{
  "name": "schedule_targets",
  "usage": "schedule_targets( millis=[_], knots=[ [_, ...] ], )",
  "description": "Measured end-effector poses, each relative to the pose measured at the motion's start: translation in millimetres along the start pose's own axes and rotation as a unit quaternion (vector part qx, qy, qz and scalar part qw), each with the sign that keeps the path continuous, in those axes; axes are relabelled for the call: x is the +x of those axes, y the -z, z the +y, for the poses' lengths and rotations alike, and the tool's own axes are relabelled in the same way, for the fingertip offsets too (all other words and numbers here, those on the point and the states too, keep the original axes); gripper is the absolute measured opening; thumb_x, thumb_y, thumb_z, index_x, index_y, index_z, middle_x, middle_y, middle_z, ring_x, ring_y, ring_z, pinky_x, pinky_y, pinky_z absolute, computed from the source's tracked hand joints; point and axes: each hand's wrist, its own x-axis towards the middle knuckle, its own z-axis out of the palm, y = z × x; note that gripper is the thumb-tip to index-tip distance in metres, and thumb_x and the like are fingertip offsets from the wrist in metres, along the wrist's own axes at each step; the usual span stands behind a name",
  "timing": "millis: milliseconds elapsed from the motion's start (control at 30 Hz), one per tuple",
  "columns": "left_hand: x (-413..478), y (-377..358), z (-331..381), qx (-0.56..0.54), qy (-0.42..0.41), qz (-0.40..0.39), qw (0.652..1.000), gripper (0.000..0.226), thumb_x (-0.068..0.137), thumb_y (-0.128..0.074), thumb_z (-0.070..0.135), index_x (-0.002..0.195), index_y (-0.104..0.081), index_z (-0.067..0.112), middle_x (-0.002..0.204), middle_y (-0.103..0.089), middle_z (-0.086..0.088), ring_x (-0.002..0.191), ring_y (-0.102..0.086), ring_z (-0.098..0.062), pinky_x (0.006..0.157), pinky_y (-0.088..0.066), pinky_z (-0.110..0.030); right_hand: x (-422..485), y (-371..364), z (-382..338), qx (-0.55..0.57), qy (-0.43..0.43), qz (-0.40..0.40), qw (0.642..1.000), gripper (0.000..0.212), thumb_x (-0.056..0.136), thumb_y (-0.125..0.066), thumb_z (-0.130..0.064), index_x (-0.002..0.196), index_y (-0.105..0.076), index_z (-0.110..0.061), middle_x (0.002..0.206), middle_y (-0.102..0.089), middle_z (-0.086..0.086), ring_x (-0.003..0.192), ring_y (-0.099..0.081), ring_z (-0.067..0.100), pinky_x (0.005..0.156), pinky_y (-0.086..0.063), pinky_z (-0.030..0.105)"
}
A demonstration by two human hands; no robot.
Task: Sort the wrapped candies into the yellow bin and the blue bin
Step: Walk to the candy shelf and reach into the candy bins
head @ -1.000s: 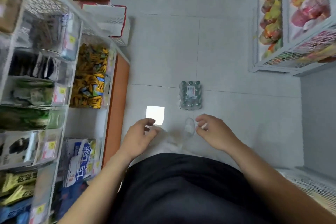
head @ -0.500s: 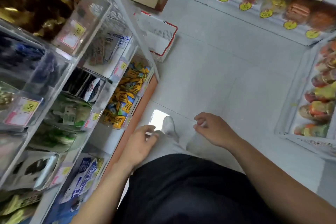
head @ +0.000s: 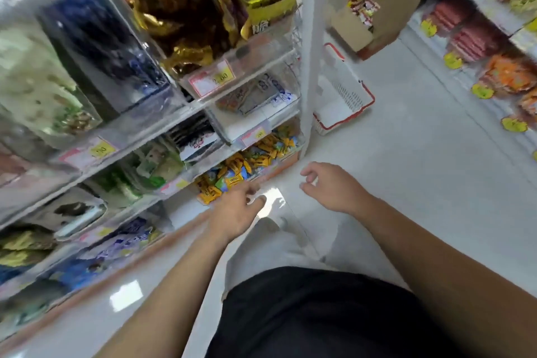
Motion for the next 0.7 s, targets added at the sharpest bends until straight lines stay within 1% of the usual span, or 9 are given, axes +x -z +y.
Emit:
schedule_targets(
  millis=[100, 200, 267, 333, 400, 467, 600, 633, 700],
  knots=[
    [13.8, -23.9, -17.8, -0.044, 0.085, 0.048, 0.994, 0.035, 0.093, -0.06, 0.041, 0.117, -0.064, 0.015, 0.114, -0.069, -0.002, 0.094, -0.066, -0.019, 0.087, -0.053, -0.039, 51.0, -2.4, 6.4, -0.06, 0.058, -0.068, 0.994, 0.032, 0.091, -0.064, -0.034, 0.12, -0.063, -0.022, 0.112, -0.066, -0.006, 0.087, -0.057, 0.011, 0.078, -0.044, 0.028],
    [39.5, -48.9, -47.0, -0.092, 0.16, 0.111, 0.977, 0.028, 0.092, -0.062, 0.037, 0.113, -0.064, 0.017, 0.109, -0.069, -0.002, 0.093, -0.066, -0.021, 0.082, -0.052, -0.034, 105.6, -22.5, 16.9, -0.129, 0.1, -0.118, 0.98, 0.027, 0.09, -0.059, -0.032, 0.113, -0.064, -0.02, 0.107, -0.067, -0.003, 0.097, -0.062, 0.021, 0.084, -0.051, 0.035],
    [64.0, -65.8, -75.5, -0.103, 0.196, 0.143, 0.965, 0.03, 0.093, -0.061, 0.034, 0.117, -0.064, 0.017, 0.115, -0.069, -0.003, 0.098, -0.065, -0.022, 0.079, -0.046, -0.028, 142.2, -47.4, 23.7, -0.16, 0.128, -0.131, 0.97, 0.026, 0.09, -0.058, -0.034, 0.112, -0.064, -0.021, 0.105, -0.066, -0.003, 0.099, -0.062, 0.023, 0.084, -0.052, 0.035],
    [92.2, -84.2, -110.4, -0.089, 0.217, 0.162, 0.959, 0.036, 0.093, -0.06, 0.034, 0.125, -0.063, 0.017, 0.125, -0.066, -0.003, 0.109, -0.062, -0.023, 0.083, -0.042, -0.026, 178.3, -82.8, 31.6, -0.16, 0.148, -0.127, 0.968, 0.032, 0.089, -0.063, -0.037, 0.118, -0.062, -0.023, 0.109, -0.067, -0.003, 0.1, -0.062, 0.022, 0.084, -0.051, 0.034],
    [121.9, -101.8, -148.1, -0.064, 0.202, 0.208, 0.955, 0.038, 0.092, -0.061, 0.034, 0.126, -0.064, 0.018, 0.128, -0.064, -0.004, 0.118, -0.058, -0.025, 0.091, -0.042, -0.029, 216.7, -125.9, 40.6, -0.162, 0.176, -0.108, 0.965, 0.037, 0.086, -0.066, -0.033, 0.121, -0.062, -0.023, 0.113, -0.067, -0.002, 0.102, -0.063, 0.023, 0.085, -0.052, 0.035],
    [153.9, -118.6, -185.0, -0.018, 0.159, 0.271, 0.949, 0.034, 0.091, -0.062, 0.034, 0.122, -0.066, 0.02, 0.126, -0.063, -0.003, 0.121, -0.053, -0.025, 0.096, -0.043, -0.034, 255.9, -169.9, 51.1, -0.168, 0.22, -0.085, 0.957, 0.039, 0.085, -0.068, -0.029, 0.122, -0.062, -0.021, 0.116, -0.065, 0.0, 0.105, -0.062, 0.022, 0.086, -0.051, 0.035],
    [213.9, -140.1, -256.0, 0.06, 0.113, 0.364, 0.922, 0.027, 0.087, -0.065, 0.035, 0.11, -0.067, 0.022, 0.113, -0.066, -0.006, 0.106, -0.058, -0.032, 0.083, -0.047, -0.039, 328.4, -244.2, 61.8, -0.175, 0.322, -0.034, 0.93, 0.043, 0.082, -0.07, -0.03, 0.124, -0.064, -0.022, 0.12, -0.066, 0.001, 0.11, -0.061, 0.023, 0.092, -0.05, 0.039],
    [226.3, -145.7, -271.9, 0.07, 0.11, 0.381, 0.916, 0.029, 0.086, -0.065, 0.036, 0.111, -0.065, 0.023, 0.112, -0.066, -0.006, 0.104, -0.059, -0.033, 0.079, -0.047, -0.04, 343.7, -258.7, 65.1, -0.198, 0.35, -0.014, 0.916, 0.043, 0.081, -0.069, -0.035, 0.123, -0.065, -0.026, 0.118, -0.067, 0.0, 0.11, -0.062, 0.024, 0.091, -0.051, 0.039],
    [246.7, -155.0, -299.9, 0.101, 0.09, 0.409, 0.903, 0.031, 0.085, -0.066, 0.04, 0.112, -0.064, 0.025, 0.114, -0.064, -0.006, 0.103, -0.06, -0.034, 0.074, -0.048, -0.039, 366.6, -278.7, 73.1, -0.275, 0.391, 0.052, 0.877, 0.041, 0.079, -0.06, -0.055, 0.116, -0.065, -0.036, 0.11, -0.071, -0.006, 0.104, -0.064, 0.023, 0.086, -0.048, 0.042]
  ],
)
